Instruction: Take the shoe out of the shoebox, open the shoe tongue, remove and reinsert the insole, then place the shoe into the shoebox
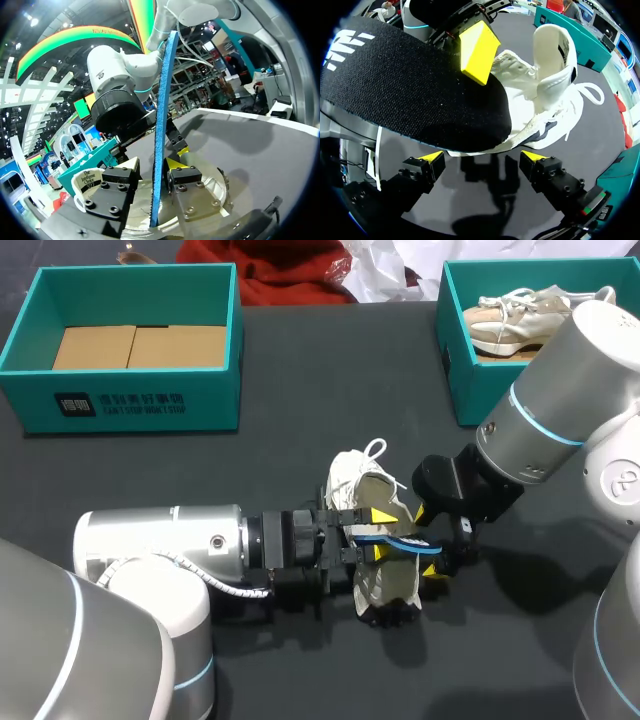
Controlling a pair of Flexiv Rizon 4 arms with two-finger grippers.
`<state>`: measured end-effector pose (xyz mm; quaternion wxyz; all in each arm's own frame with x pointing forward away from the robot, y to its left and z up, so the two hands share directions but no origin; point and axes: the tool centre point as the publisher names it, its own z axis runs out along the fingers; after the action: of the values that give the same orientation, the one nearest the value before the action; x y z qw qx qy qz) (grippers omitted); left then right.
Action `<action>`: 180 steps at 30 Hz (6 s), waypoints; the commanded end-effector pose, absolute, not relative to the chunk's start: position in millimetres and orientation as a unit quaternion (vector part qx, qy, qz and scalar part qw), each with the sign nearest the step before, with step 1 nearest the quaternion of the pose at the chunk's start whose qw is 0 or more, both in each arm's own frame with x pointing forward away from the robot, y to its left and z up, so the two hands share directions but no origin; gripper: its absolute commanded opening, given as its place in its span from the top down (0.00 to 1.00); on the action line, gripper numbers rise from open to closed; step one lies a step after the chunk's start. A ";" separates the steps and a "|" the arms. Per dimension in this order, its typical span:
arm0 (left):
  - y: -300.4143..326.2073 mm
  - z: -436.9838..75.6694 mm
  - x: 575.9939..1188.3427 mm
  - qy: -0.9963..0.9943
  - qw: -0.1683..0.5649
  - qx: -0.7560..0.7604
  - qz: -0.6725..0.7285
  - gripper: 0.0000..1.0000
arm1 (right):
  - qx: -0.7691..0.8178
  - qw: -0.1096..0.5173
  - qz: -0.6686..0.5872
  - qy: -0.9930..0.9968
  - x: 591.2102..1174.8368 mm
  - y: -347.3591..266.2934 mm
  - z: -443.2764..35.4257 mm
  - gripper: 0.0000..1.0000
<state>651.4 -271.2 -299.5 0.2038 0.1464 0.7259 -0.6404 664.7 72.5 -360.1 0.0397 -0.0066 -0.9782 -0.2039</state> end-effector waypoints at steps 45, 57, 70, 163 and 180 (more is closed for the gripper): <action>-257.9 -328.6 665.8 0.742 0.218 0.141 -0.618 1.00 | -0.007 0.038 -0.203 -0.978 663.6 73.0 -361.0 0.00; -261.2 -311.7 657.1 0.728 0.219 0.152 -0.632 0.67 | -0.007 0.038 -0.203 -0.978 663.6 73.0 -361.0 0.00; -275.3 -299.7 645.2 0.716 0.237 0.189 -0.628 1.00 | -0.007 0.038 -0.203 -0.978 663.6 73.0 -361.0 0.00; -272.0 -322.9 658.1 0.710 0.253 0.248 -0.609 1.00 | -0.007 0.038 -0.203 -0.978 663.6 73.0 -361.0 0.00; -261.6 -336.1 673.6 0.726 0.257 0.218 -0.599 1.00 | -0.007 0.038 -0.203 -0.978 663.6 73.0 -361.0 0.00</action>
<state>671.0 -262.6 -333.7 0.2600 0.2164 0.7271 -0.5974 664.7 72.5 -360.1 0.0397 -0.0066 -0.9782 -0.2039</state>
